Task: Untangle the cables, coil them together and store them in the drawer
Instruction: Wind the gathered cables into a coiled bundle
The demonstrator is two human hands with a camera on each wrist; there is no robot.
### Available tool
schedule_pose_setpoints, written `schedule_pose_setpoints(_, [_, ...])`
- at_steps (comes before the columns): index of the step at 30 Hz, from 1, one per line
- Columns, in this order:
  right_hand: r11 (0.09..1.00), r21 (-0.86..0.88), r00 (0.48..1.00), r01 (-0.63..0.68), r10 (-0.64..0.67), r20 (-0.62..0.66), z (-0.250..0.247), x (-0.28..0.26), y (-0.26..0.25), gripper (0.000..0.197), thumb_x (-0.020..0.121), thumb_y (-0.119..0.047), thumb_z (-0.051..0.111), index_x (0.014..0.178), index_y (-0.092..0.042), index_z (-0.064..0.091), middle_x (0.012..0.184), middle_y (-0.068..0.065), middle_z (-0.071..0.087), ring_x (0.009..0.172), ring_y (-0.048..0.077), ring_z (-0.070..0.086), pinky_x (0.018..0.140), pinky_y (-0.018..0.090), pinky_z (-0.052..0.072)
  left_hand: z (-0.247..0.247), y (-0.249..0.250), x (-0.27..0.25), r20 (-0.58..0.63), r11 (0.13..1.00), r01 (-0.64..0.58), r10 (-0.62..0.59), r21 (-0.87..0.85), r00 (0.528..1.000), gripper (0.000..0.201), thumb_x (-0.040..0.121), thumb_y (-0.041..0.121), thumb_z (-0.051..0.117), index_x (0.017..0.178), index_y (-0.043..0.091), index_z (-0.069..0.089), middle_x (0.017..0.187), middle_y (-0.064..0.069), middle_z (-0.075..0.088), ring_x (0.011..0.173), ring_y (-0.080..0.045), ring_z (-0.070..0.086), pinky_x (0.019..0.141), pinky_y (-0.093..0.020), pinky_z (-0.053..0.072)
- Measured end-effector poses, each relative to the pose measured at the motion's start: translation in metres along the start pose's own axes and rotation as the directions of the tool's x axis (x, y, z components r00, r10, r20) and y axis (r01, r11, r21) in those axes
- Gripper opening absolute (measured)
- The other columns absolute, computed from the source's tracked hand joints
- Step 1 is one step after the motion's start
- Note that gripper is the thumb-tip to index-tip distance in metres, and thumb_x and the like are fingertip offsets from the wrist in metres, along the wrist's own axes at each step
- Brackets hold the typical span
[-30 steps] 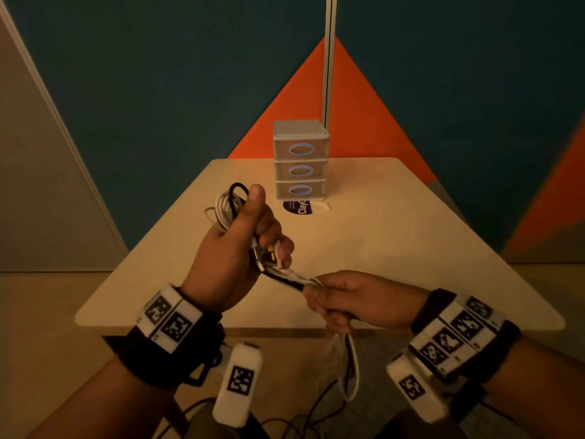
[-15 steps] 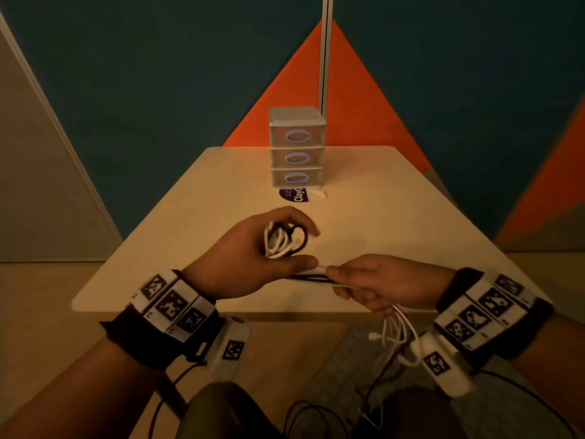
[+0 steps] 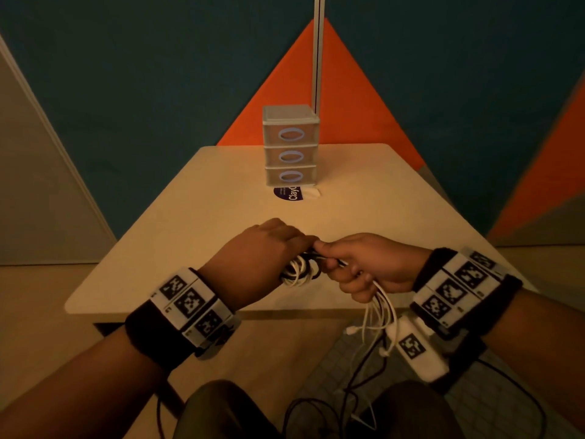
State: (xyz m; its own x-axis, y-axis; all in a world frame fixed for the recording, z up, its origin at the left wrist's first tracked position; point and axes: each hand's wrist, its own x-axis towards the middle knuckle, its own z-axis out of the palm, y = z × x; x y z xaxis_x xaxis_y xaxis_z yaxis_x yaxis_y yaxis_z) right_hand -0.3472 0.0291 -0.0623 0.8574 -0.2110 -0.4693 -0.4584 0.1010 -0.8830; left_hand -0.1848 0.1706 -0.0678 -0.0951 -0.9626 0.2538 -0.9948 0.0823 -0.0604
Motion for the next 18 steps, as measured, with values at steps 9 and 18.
schedule_pose_setpoints(9, [0.672, -0.74, 0.994, -0.017, -0.071, -0.086, 0.012, -0.003, -0.01, 0.092, 0.072, -0.094, 0.024, 0.093, -0.016, 0.068, 0.072, -0.003, 0.07, 0.052, 0.014, 0.056, 0.06, 0.031, 0.049, 0.008, 0.018, 0.005, 0.192, 0.975, 0.221, -0.217, 0.003, 0.957, 0.026, 0.094, 0.024, 0.057, 0.116, 0.012, 0.064, 0.113, -0.009, 0.064, 0.103, -0.028, 0.061, 0.087, -0.04, 0.05])
schedule_pose_setpoints(18, [0.396, -0.918, 0.987, 0.025, -0.155, -0.04, 0.028, 0.01, -0.028, 0.027, 0.078, -0.044, 0.079, 0.076, -0.017, 0.075, 0.064, -0.006, 0.072, 0.059, 0.008, 0.071, 0.07, 0.031, 0.06, -0.008, 0.035, 0.02, 0.287, 0.934, 0.197, -0.284, 0.297, 0.915, 0.017, 0.097, 0.023, 0.05, 0.087, 0.018, 0.063, 0.09, -0.004, 0.067, 0.073, -0.023, 0.059, 0.064, -0.03, 0.041])
